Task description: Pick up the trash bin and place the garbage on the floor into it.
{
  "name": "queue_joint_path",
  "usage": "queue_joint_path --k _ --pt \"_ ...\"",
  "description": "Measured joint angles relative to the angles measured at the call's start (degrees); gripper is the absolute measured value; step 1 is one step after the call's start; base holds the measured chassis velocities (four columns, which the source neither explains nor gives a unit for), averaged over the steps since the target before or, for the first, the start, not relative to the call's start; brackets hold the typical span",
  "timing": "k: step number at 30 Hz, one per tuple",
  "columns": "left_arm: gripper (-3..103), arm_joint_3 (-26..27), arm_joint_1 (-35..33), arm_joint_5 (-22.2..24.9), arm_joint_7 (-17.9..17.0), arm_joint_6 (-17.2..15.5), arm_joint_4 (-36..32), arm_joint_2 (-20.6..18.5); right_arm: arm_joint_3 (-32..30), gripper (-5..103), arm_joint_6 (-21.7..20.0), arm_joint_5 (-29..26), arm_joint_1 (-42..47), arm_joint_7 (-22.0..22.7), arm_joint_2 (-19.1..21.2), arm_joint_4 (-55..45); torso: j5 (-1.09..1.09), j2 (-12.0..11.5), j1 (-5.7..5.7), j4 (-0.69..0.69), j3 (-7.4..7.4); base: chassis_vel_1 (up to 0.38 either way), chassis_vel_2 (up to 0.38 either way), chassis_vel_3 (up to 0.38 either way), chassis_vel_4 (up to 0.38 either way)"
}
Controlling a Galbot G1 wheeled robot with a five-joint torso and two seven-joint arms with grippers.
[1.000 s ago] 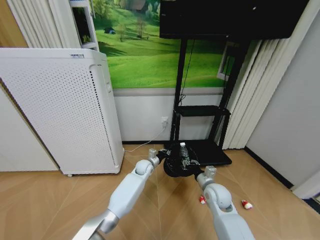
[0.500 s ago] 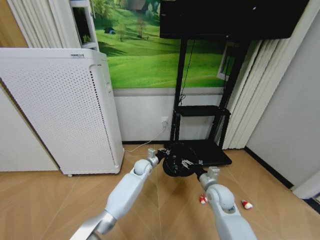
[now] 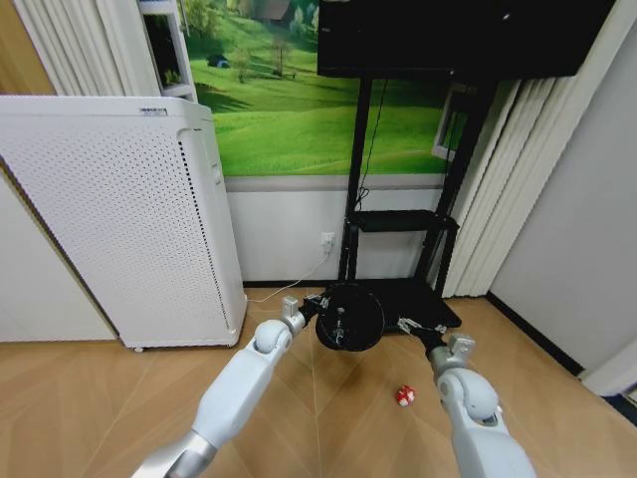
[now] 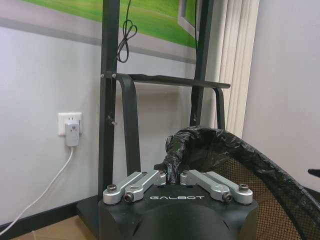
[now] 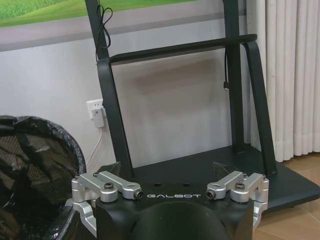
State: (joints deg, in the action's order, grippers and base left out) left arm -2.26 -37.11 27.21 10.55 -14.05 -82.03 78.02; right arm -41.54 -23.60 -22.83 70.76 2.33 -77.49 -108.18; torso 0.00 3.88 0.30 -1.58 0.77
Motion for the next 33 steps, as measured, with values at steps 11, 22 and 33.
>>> queue_joint_path --k 11,22,33 --pt "7 0.17 -1.19 0.81 -1.14 -0.71 -2.62 -2.18 0.46 100 0.12 -0.57 -0.28 -0.14 -0.17 -0.18 0.02 0.00 0.00 -0.02 0.00 -0.131 -0.183 0.142 0.183" --pt "7 0.22 -1.26 0.87 -1.25 -0.76 -2.82 -2.13 0.29 100 0.48 -1.01 0.17 -0.19 -0.12 -1.20 0.01 0.00 0.00 -0.02 0.00 -0.249 -0.320 0.254 0.304" --pt "7 1.20 -2.31 1.00 -1.24 -0.82 -4.13 -2.47 1.02 100 3.14 1.00 2.95 1.28 -0.83 5.52 0.00 0.00 0.00 -0.03 0.00 -0.170 -0.192 0.182 0.152"
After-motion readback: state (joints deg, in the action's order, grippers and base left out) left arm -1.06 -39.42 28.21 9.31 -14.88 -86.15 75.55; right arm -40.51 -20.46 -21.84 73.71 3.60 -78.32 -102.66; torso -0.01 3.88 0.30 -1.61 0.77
